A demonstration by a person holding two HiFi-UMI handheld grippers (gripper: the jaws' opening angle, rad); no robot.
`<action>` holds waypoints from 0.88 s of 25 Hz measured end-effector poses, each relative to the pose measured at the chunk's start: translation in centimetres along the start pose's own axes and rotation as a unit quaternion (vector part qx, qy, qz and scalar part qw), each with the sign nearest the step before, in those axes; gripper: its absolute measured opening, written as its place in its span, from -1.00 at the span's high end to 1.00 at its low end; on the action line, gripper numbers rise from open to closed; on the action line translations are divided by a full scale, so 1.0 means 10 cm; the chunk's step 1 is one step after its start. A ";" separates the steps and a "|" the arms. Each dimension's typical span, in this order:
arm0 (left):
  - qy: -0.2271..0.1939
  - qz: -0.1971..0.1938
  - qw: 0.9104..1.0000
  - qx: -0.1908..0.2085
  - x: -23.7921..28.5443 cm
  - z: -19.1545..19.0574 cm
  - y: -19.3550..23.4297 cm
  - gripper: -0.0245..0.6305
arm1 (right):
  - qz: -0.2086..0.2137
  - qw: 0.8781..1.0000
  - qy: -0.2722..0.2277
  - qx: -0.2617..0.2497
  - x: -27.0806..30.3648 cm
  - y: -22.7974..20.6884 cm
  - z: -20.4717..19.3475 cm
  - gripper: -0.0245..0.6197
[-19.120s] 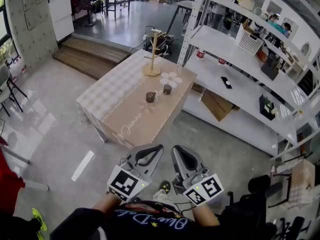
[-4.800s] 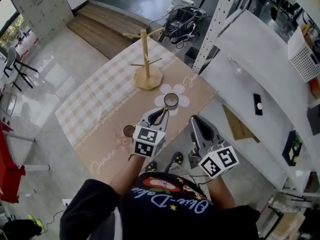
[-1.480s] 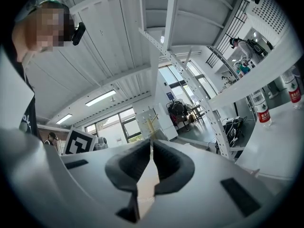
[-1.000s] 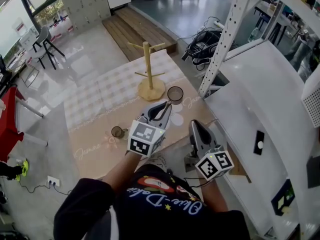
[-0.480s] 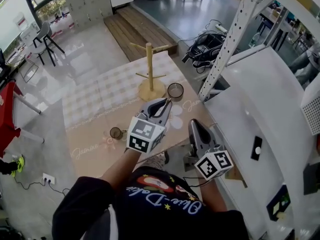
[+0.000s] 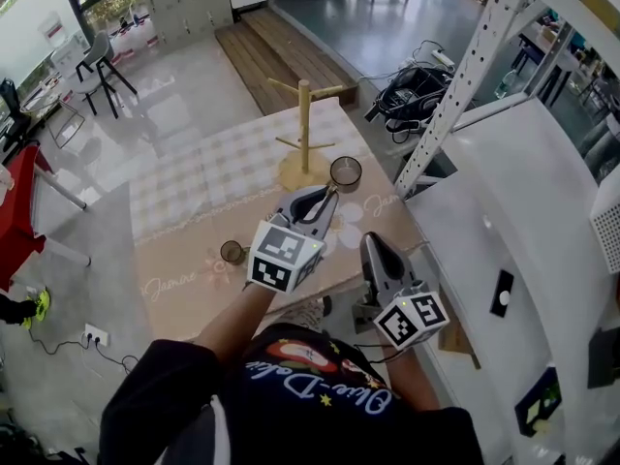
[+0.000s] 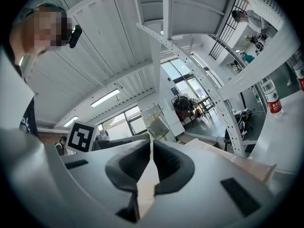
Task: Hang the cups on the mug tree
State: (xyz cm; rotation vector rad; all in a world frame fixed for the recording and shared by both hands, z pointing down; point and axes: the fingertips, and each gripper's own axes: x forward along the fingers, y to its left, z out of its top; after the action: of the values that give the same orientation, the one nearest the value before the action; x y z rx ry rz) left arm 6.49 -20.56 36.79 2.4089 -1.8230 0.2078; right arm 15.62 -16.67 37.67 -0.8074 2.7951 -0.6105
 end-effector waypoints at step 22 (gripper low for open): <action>-0.019 0.003 1.000 -0.011 0.20 0.20 0.19 0.81 | 0.010 1.000 0.003 -0.021 0.20 -0.05 0.10 0.84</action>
State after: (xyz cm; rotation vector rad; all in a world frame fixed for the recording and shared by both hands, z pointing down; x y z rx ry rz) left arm 5.29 -23.28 35.19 2.4085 -1.8391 0.1430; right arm 14.47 -18.46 36.88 -0.7865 2.8262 -0.5529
